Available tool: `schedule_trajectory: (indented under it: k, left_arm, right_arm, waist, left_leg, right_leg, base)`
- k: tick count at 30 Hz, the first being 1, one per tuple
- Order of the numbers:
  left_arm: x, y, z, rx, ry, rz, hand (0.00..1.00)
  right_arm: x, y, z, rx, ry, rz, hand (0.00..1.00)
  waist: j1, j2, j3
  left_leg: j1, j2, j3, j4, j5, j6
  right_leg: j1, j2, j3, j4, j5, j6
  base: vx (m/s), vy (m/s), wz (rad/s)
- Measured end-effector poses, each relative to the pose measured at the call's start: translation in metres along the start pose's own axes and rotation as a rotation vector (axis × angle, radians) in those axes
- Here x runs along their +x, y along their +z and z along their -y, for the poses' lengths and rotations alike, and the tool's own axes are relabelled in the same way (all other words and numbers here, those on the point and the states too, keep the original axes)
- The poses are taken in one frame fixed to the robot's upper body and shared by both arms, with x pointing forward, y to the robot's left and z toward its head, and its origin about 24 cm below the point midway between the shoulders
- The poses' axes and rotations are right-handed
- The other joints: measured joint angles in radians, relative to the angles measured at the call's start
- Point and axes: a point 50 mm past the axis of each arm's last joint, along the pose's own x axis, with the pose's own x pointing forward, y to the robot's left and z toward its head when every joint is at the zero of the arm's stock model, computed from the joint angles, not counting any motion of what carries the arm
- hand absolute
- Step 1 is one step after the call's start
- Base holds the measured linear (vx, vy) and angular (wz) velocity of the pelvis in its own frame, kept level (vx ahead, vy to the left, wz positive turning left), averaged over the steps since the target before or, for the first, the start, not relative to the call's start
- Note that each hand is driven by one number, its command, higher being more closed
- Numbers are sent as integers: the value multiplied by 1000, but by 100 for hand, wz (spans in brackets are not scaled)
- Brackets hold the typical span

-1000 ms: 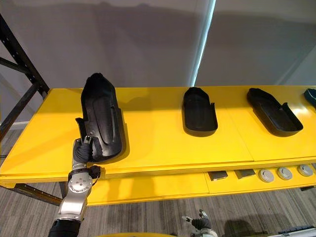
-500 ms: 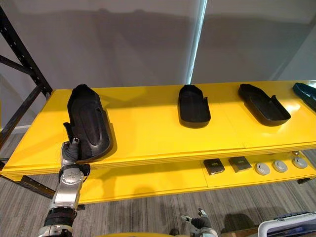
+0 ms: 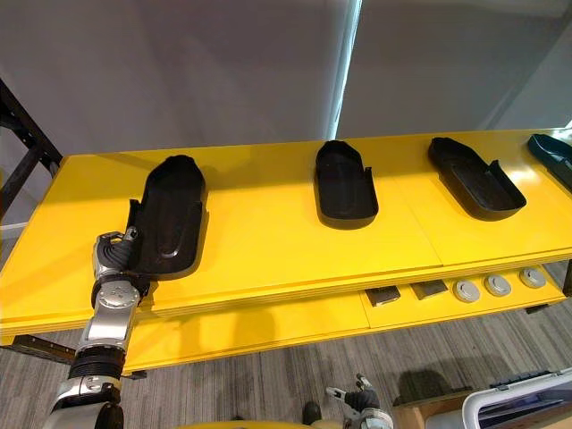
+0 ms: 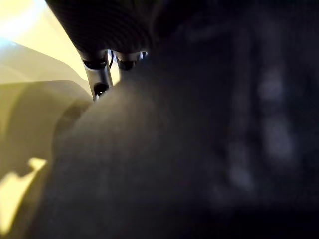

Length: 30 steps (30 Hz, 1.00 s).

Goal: Walk over and take plastic housings, then place them on the shelf

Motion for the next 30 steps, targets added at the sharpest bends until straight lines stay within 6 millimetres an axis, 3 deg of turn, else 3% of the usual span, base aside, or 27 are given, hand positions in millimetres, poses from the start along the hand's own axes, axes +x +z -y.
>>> schedule_trajectory:
  k: [8,15,22,23,27,30]
  left_arm:
    - [2,14,9,-124,8,1,0]
    - [-16,39,16,-360,30,77,0]
    - [-43,64,10,-382,23,271,0]
    - [-52,68,8,-365,18,320,100]
    - [-86,77,2,-321,2,463,100]
    - [-110,66,1,-244,-28,503,100]
  right_arm:
    - [1,-2,-1,-1,5,-17,0]
    - [1,-1,-2,0,5,-16,0]
    - [1,-1,-2,7,-1,-16,0]
    - [1,-1,-2,7,-1,-15,0]
    - [1,-2,-1,25,-4,-10,0]
    - [1,-3,0,29,-7,-2,0]
  waist:
    - [1,-6,11]
    - [2,-13,22]
    - [5,-10,25]
    - [5,-9,26]
    - [10,-8,26]
    - [18,-3,29]
  left_leg:
    - [7,0,-29,-7,0,0]
    - [7,-3,-33,-8,0,0]
    - [17,-1,-48,-8,1,2]
    - [19,0,-49,-7,1,2]
    - [18,7,-53,-8,1,2]
    - [15,9,-52,-8,-6,-1]
  right_leg:
    - [12,-3,-14,2,0,-2]
    - [17,-7,-18,2,0,0]
    - [37,-5,-37,-1,-2,2]
    - [39,-7,-35,-1,-2,2]
    - [40,-11,-33,1,-2,2]
    - [40,-10,-28,4,-4,4]
  base:
    - [-90,-32,8]
    - [-32,-4,1]
    - [19,-18,7]
    - [0,0,0]
    - [-25,-11,1]
    - [-75,-26,-2]
